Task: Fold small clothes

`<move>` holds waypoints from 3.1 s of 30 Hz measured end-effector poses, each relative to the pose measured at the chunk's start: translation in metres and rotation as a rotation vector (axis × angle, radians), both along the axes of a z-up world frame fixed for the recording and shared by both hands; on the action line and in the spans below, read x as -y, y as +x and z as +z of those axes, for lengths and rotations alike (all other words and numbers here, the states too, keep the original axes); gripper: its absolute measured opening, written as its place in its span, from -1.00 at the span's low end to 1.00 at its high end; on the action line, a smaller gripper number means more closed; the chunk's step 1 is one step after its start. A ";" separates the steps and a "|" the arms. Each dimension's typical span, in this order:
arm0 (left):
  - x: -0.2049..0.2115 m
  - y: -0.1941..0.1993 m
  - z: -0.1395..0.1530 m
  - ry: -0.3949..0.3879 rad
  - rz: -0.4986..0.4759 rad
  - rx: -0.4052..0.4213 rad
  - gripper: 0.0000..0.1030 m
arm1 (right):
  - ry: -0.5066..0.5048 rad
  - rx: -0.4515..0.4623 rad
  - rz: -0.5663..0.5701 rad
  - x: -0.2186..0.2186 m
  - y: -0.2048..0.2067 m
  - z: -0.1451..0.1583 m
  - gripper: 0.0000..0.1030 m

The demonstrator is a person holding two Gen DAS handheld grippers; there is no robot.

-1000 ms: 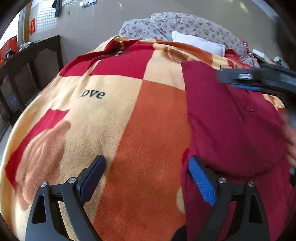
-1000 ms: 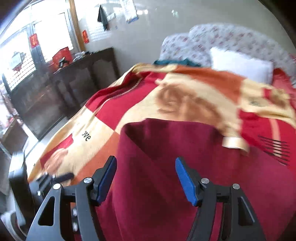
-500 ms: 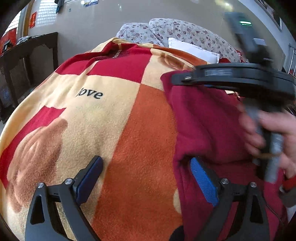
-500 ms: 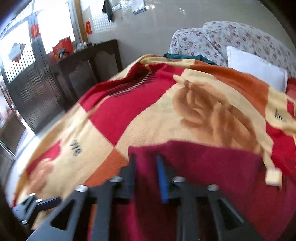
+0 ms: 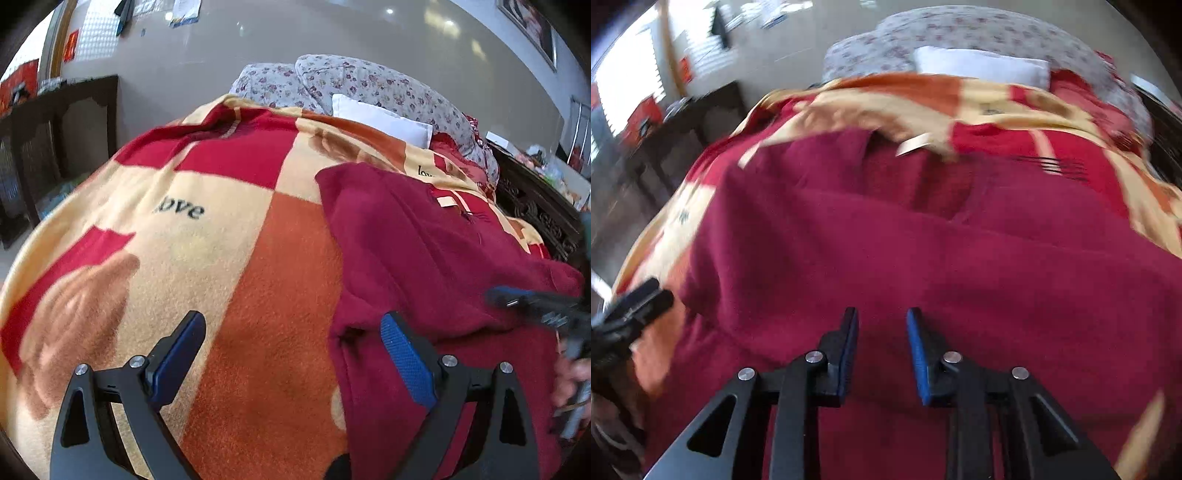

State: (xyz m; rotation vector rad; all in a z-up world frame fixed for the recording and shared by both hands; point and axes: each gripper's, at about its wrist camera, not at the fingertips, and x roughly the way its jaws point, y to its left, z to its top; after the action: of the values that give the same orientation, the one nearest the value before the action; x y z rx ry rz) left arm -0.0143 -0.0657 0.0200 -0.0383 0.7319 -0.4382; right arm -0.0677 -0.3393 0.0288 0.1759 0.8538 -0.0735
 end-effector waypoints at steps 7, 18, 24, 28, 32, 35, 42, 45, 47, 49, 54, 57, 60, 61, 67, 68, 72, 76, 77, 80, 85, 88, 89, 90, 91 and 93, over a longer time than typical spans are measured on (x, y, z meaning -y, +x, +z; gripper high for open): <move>0.039 -0.008 0.028 0.027 -0.054 0.020 0.86 | -0.082 0.056 -0.270 0.085 -0.062 0.019 0.12; 0.092 -0.003 0.014 0.030 -0.064 -0.056 0.86 | 0.127 0.147 -0.290 0.119 -0.155 0.029 0.67; 0.112 -0.006 0.021 0.030 -0.082 -0.064 0.86 | 0.411 0.265 -0.531 0.159 -0.223 -0.002 0.68; 0.116 -0.007 0.017 0.042 -0.084 -0.082 0.86 | 0.631 0.462 -0.715 0.190 -0.252 -0.018 0.85; 0.115 -0.007 0.016 0.037 -0.076 -0.089 0.86 | 0.910 0.521 -0.810 0.219 -0.252 -0.054 0.84; 0.113 -0.008 0.017 0.031 -0.074 -0.088 0.86 | 0.991 0.626 -0.833 0.226 -0.262 -0.057 0.82; 0.103 -0.010 0.020 0.024 -0.077 -0.086 0.86 | 0.679 0.657 -0.951 0.262 -0.277 -0.012 -0.84; 0.089 -0.009 0.027 0.009 -0.043 -0.074 0.86 | 0.429 0.691 -0.815 0.242 -0.257 0.049 -0.84; 0.074 -0.005 0.034 -0.033 -0.015 -0.077 0.86 | 0.247 0.697 -0.659 0.204 -0.233 0.089 -0.84; 0.057 -0.002 0.040 -0.086 0.018 -0.080 0.86 | 0.093 0.666 -0.455 0.150 -0.195 0.118 -0.84; 0.023 0.006 0.047 -0.199 0.093 -0.095 0.86 | 0.022 0.324 0.029 0.024 -0.074 0.079 -0.46; 0.018 0.006 0.042 -0.219 0.080 -0.125 0.86 | 0.006 0.085 0.133 -0.013 -0.032 0.021 0.11; 0.022 0.005 0.038 -0.197 0.043 -0.120 0.86 | 0.025 0.070 0.133 -0.019 -0.048 0.006 0.21; 0.024 0.005 0.037 -0.191 0.037 -0.117 0.86 | 0.036 0.070 0.122 -0.012 -0.053 0.007 0.28; 0.048 0.006 0.039 -0.186 -0.016 -0.103 0.86 | 0.103 0.133 0.066 0.015 -0.094 0.023 0.52; 0.057 0.007 0.041 -0.156 -0.028 -0.082 0.86 | 0.103 0.141 0.055 0.020 -0.098 0.025 0.53; 0.094 0.020 0.039 -0.024 -0.066 -0.031 0.86 | 0.144 0.158 0.008 0.037 -0.109 0.029 0.53; 0.120 0.041 0.032 0.028 -0.092 -0.051 0.86 | 0.235 0.181 -0.019 0.051 -0.116 0.027 0.53; 0.125 0.046 0.029 0.038 -0.093 -0.056 0.82 | 0.250 0.184 -0.022 0.052 -0.117 0.027 0.53; 0.136 0.059 0.021 0.088 -0.090 -0.096 0.20 | 0.278 0.195 -0.018 0.053 -0.120 0.026 0.53; 0.134 0.047 0.033 0.077 -0.115 -0.072 -0.94 | 0.220 0.228 -0.065 0.058 -0.129 0.033 0.53; 0.117 0.031 0.067 0.027 -0.127 0.014 -0.95 | 0.157 0.283 -0.134 0.072 -0.141 0.045 0.62; 0.110 0.028 0.079 0.013 -0.133 0.039 -0.95 | 0.155 0.290 -0.148 0.078 -0.144 0.049 0.62; 0.103 0.025 0.089 0.004 -0.134 0.062 -0.95 | 0.158 0.292 -0.156 0.083 -0.146 0.052 0.62; 0.095 0.023 0.097 -0.005 -0.133 0.075 -0.95 | 0.160 0.293 -0.168 0.087 -0.148 0.055 0.62; 0.082 0.023 0.104 -0.021 -0.125 0.071 -0.96 | 0.144 0.297 -0.209 0.094 -0.153 0.057 0.63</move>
State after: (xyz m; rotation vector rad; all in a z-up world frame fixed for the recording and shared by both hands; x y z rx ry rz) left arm 0.0087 -0.1482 0.1236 0.0031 0.6620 -0.5641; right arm -0.2205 -0.4328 0.0862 0.4009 0.5423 -0.1769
